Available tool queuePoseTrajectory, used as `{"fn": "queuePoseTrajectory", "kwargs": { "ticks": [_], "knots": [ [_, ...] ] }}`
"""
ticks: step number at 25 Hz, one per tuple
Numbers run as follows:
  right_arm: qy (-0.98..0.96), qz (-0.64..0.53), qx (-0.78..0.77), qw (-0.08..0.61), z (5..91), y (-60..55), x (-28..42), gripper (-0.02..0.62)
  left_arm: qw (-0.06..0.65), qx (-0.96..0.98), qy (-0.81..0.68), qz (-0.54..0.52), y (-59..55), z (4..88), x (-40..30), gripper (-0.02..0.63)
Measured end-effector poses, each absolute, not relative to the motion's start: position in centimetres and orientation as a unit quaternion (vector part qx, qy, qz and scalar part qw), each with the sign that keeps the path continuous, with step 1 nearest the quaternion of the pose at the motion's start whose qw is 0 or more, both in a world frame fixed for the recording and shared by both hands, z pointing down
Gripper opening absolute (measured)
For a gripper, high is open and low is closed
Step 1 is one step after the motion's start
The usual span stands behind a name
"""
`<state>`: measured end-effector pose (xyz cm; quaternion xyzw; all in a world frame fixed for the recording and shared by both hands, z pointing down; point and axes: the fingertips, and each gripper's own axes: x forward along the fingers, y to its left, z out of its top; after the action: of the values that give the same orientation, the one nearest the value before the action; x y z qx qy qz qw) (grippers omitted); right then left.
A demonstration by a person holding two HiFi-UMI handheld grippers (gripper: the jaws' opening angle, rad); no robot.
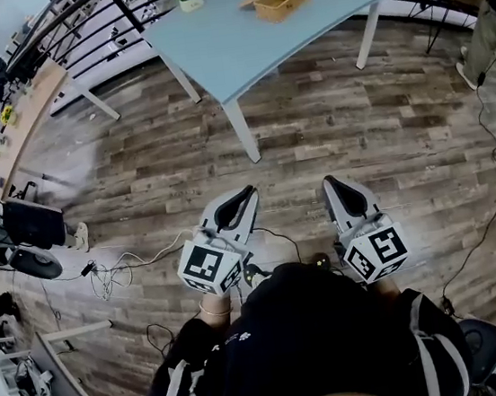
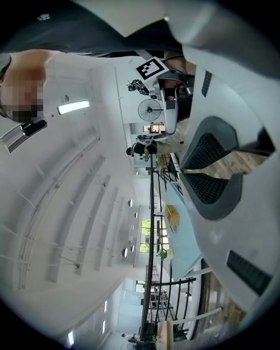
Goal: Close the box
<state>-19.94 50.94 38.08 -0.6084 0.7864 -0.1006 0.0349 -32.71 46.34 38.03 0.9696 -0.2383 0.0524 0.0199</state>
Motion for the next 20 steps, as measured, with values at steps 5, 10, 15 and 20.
{"fn": "queuePoseTrajectory", "kwargs": {
  "ticks": [5,10,15,20],
  "knots": [
    [0.791,-0.105,-0.602,0.035,38.7,52.3,-17.9,0.002,0.022,0.968,-0.244,0.057,47.8,38.4,-30.9,0.029],
    [0.791,-0.118,-0.600,0.037,39.5,53.7,-16.1,0.002,0.025,0.967,-0.247,0.064,49.1,38.5,-29.5,0.029],
    [0.783,-0.114,-0.609,0.044,39.7,54.3,-14.2,0.006,0.031,0.967,-0.244,0.069,50.2,39.0,-28.9,0.030],
    [0.771,-0.116,-0.625,0.044,39.8,54.8,-13.1,0.012,0.042,0.968,-0.238,0.074,50.4,39.8,-28.8,0.031]
  ]
}}
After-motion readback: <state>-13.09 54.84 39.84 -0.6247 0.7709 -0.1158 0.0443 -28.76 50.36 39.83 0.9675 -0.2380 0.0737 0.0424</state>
